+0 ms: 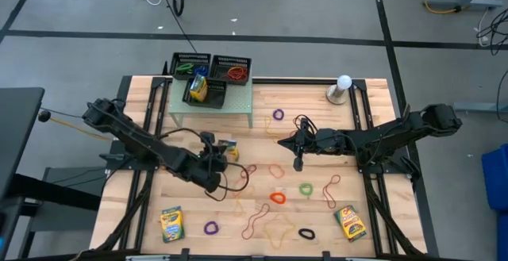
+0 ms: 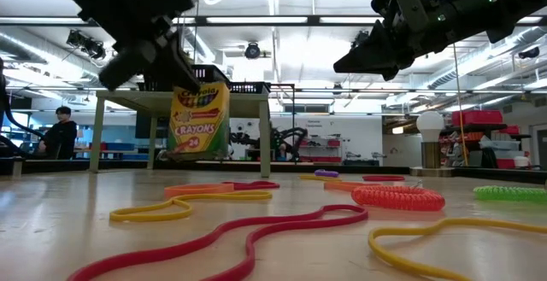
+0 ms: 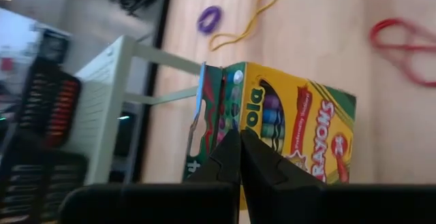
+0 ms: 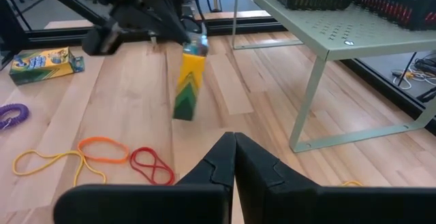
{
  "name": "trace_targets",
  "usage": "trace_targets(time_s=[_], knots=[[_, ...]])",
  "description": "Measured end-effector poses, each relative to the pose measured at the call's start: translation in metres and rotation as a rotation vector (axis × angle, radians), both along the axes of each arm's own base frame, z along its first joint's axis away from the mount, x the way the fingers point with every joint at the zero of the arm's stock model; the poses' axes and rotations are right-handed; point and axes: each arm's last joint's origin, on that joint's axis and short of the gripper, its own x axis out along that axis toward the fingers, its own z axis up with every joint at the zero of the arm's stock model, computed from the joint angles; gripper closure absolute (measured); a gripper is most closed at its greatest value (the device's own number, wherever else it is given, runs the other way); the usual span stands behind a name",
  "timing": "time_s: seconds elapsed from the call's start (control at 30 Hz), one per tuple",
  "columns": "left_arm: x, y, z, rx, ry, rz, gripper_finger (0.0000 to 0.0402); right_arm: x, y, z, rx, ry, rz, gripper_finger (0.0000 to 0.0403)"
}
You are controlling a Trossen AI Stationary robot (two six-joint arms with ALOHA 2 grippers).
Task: Pick & Place Office Desk Supplies
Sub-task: Put the yellow crayon box into the bottom black bin
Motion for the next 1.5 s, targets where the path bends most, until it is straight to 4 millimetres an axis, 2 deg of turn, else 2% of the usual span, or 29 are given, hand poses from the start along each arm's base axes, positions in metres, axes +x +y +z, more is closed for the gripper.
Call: trace_targets(time_s=[0.27, 0.43, 0.6, 0.9, 1.2, 1.3, 1.5], knots=[[0.009, -0.001, -0.034, 0.197, 0.052, 0.067, 0.0398, 0.000, 0.000, 0.000, 0.000, 0.000, 0.000, 0.0387], [0.012, -0.003, -0.052, 0.216, 0.086, 0.079, 0.0398, 0.000, 0.000, 0.000, 0.000, 0.000, 0.000, 0.0387], [0.013, -0.004, -0.053, 0.160, 0.069, 0.089, 0.0376, 0.000, 0.000, 0.000, 0.000, 0.000, 0.000, 0.0387], [0.016, -0.002, -0.034, -0.022, 0.082, 0.063, 0.0311, 0.000, 0.000, 0.000, 0.000, 0.000, 0.000, 0.0387], [0.023, 0.000, -0.019, -0.111, 0.158, 0.059, 0.0279, 0.000, 0.000, 0.000, 0.000, 0.000, 0.000, 0.0387], [0.026, -0.002, -0.008, -0.154, 0.193, 0.055, 0.0268, 0.000, 0.000, 0.000, 0.000, 0.000, 0.000, 0.0387], [0.041, 0.001, 0.025, -0.350, 0.215, 0.068, 0.0242, 0.000, 0.000, 0.000, -0.001, 0.000, 0.000, 0.0387]])
